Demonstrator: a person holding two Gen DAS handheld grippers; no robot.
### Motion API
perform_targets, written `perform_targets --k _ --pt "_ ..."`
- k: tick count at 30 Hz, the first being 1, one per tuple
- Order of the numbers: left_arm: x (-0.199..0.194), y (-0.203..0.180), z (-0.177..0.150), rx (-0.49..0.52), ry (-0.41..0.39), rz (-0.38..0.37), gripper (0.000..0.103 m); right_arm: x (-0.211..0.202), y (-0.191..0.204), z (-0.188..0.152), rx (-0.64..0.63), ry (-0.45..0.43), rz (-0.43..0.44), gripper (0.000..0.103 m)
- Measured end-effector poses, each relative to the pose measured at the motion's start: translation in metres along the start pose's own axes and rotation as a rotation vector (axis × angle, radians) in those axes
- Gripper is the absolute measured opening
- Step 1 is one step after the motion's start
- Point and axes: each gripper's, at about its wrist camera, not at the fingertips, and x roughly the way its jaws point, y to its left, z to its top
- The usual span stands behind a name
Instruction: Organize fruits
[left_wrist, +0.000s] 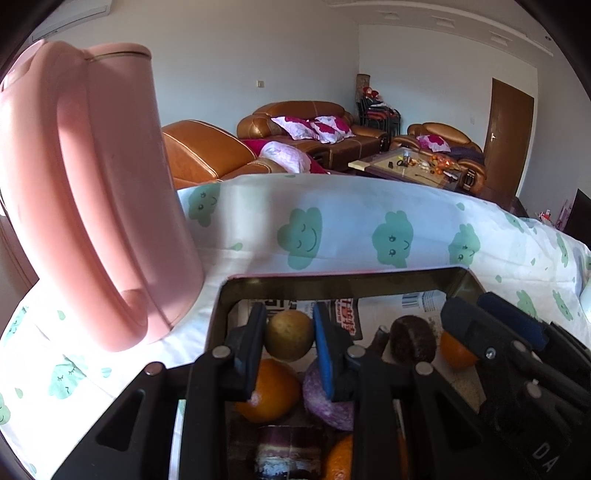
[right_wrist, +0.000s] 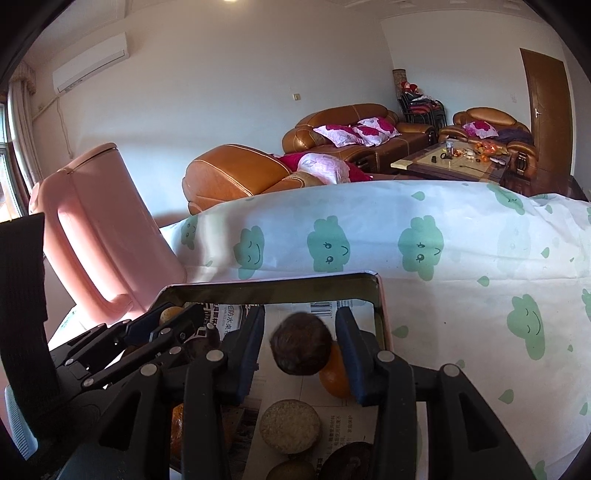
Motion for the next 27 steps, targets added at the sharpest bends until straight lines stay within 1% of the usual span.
perform_targets --k 1,3,4,5,6,7,8,9,10,11,12,14,15,16,17,21,24,27 --pt "0.000 0.000 0.000 0.002 -0.001 0.000 0.027 -0.002 0.001 -0.001 0.006 -0.006 0.009 0.044" --pt "-0.001 -0.001 0.000 0.013 -0.006 -0.003 0.027 -0.011 0.000 -0.003 0.016 -0.035 0.023 0.054" --pt "-0.003 -0.003 -0.001 0.020 -0.011 -0.006 0.027 -0.017 0.000 -0.003 0.019 -0.061 0.022 0.062" --pt "-0.005 -0.005 -0.002 0.028 -0.019 -0.007 0.027 -0.024 0.000 -0.004 0.019 -0.095 0.015 0.065" --pt "-0.007 -0.007 -0.002 0.038 -0.028 -0.004 0.027 -0.031 0.001 -0.004 0.015 -0.123 0.003 0.065" --pt "-0.009 -0.008 -0.003 0.045 -0.036 0.001 0.028 -0.031 0.001 -0.004 0.015 -0.123 0.003 0.066" --pt "-0.011 -0.010 -0.003 0.051 -0.046 0.008 0.032 -0.043 0.002 -0.006 0.006 -0.173 -0.058 0.066" --pt "-0.013 -0.010 -0.004 0.052 -0.056 0.010 0.034 -0.047 0.002 -0.007 0.004 -0.191 -0.091 0.066" --pt "-0.015 -0.010 -0.004 0.050 -0.066 0.010 0.043 -0.054 -0.003 -0.008 0.005 -0.203 -0.113 0.066" --pt "-0.017 -0.010 -0.004 0.045 -0.076 0.012 0.055 -0.057 -0.005 -0.008 0.010 -0.211 -0.133 0.068" --pt "-0.021 -0.010 -0.005 0.040 -0.088 0.019 0.061 -0.059 -0.008 -0.009 0.018 -0.217 -0.153 0.070" --pt "-0.026 -0.009 -0.006 0.028 -0.115 0.028 0.080 -0.062 -0.010 -0.009 0.029 -0.226 -0.176 0.071" --pt "-0.029 -0.009 -0.007 0.021 -0.128 0.024 0.084 -0.062 -0.011 -0.009 0.031 -0.226 -0.177 0.071" --pt "-0.032 -0.008 -0.008 0.014 -0.140 0.019 0.094 -0.060 -0.013 -0.009 0.031 -0.223 -0.179 0.071" --pt "-0.035 -0.009 -0.009 0.009 -0.152 0.022 0.101 -0.060 -0.014 -0.008 0.031 -0.218 -0.186 0.071" --pt "-0.050 -0.014 -0.015 0.027 -0.210 0.034 0.103 -0.065 -0.011 -0.011 0.002 -0.223 -0.200 0.071" --pt "-0.058 -0.018 -0.020 0.041 -0.228 0.042 0.103 -0.072 -0.010 -0.017 -0.012 -0.260 -0.207 0.071" --pt "-0.066 -0.018 -0.026 0.020 -0.234 0.041 0.103 -0.083 -0.015 -0.022 0.005 -0.308 -0.195 0.071"
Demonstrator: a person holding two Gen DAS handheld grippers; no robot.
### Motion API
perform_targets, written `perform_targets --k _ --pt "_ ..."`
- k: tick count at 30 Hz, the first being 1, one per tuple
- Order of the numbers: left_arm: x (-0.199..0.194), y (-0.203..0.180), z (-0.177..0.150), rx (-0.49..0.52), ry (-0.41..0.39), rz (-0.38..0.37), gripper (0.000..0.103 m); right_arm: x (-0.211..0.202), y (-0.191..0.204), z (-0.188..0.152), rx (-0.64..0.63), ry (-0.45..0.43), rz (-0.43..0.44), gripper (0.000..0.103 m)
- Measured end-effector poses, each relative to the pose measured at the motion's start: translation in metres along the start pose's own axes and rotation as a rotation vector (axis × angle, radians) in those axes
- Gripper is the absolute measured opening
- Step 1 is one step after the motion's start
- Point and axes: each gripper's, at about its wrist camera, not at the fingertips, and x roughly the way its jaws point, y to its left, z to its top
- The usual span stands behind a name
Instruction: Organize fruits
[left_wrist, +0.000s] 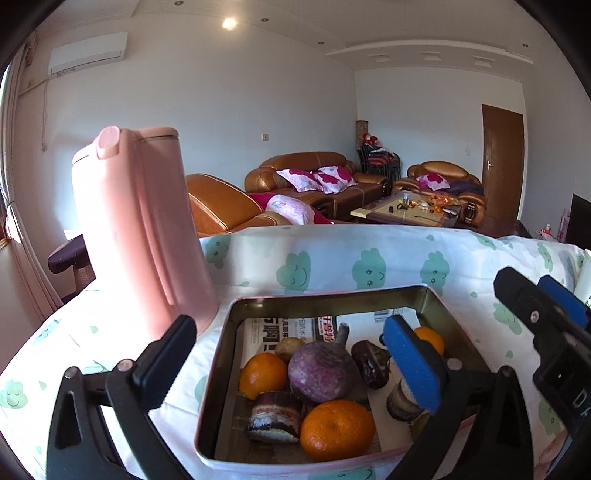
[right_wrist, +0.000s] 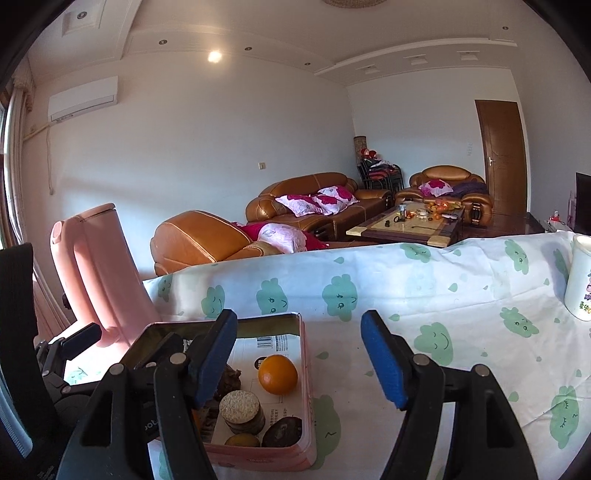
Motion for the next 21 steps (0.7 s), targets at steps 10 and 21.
perform_targets --k 10,21 --pt "-0.032 0.009 -0.010 -0.013 -0.067 0.046 0.103 -0.020 -0.003 -0.003 0.001 -0.053 0.004 0.071" --pt "-0.039 0.011 -0.014 -0.017 -0.075 0.049 0.103 -0.032 0.000 -0.005 -0.020 -0.087 -0.002 0.072"
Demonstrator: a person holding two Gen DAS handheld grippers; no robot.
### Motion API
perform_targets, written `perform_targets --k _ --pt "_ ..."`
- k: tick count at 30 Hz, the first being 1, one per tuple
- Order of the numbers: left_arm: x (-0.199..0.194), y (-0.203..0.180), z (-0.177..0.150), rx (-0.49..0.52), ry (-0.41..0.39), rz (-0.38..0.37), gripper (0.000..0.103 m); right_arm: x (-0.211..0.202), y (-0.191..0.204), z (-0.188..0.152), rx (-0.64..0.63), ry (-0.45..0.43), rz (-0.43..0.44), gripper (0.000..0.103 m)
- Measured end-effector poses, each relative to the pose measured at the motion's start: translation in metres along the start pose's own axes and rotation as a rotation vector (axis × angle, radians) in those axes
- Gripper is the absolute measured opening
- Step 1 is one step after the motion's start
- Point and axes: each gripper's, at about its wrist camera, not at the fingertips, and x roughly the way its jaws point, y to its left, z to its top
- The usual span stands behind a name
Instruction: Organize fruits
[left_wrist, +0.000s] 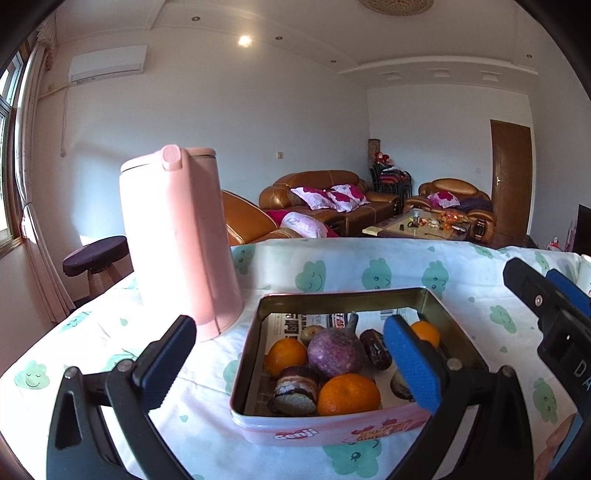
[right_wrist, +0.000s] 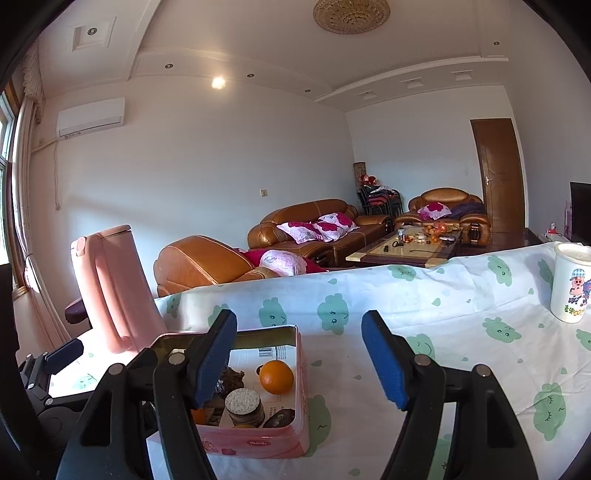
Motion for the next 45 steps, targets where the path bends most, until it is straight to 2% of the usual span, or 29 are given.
perform_targets --k 34,45 --pt "0.0009 -0.0026 -0.0003 0.001 0.009 0.004 0.103 -0.0023 0.0004 0.0006 -0.007 0.006 -0.008 0.072" --pt "0.0061 0.0018 -0.0009 -0.012 0.039 0.028 0.103 -0.0010 0.0003 0.0000 -0.010 0.015 -0.007 0.072"
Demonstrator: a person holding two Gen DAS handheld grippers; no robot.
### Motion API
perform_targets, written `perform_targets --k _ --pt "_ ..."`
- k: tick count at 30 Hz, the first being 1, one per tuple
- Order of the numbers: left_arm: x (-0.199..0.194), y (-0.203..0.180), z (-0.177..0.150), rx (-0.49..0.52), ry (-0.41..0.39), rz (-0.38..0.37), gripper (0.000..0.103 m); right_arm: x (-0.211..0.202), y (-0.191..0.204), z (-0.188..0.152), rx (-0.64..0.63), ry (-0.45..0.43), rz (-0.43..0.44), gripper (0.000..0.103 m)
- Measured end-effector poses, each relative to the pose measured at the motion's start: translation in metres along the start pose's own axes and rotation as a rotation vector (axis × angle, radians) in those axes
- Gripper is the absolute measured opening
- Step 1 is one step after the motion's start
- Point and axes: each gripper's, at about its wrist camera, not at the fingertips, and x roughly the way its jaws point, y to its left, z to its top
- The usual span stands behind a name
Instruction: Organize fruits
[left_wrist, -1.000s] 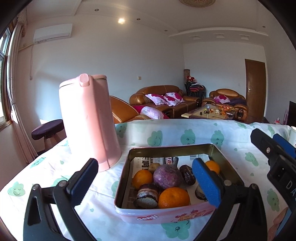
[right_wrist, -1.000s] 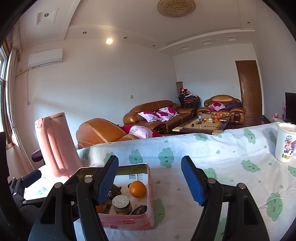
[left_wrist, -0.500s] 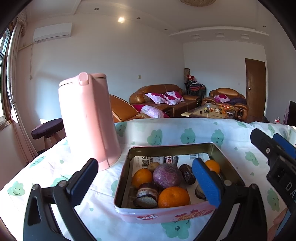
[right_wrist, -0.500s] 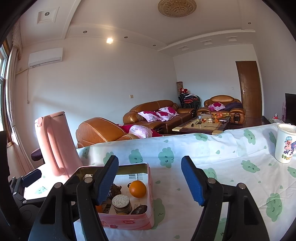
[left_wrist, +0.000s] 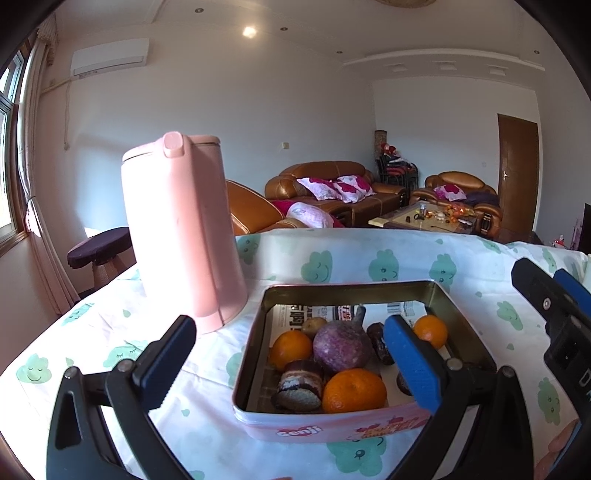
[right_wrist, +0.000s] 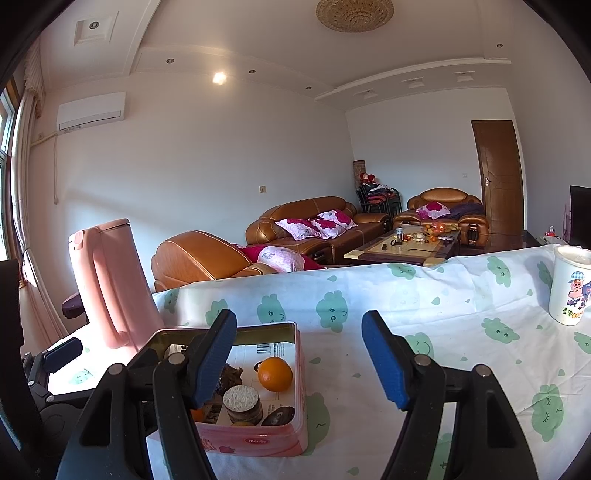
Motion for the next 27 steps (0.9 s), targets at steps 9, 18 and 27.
perform_targets --k 9,18,27 --pt "-0.0008 -0.0021 0.0007 0.020 -0.007 0.006 0.103 0.0000 -0.0001 -0.0002 0.000 0.001 -0.002 0.072" --pt "-0.0010 -0.0023 0.0007 0.021 -0.006 0.003 0.103 0.0002 -0.0002 -0.0002 -0.002 0.000 -0.004 0.072" --pt "-0.0036 -0.0048 0.0010 0.035 -0.013 -0.024 0.103 0.0003 -0.0005 -0.0011 -0.009 0.007 -0.003 0.072"
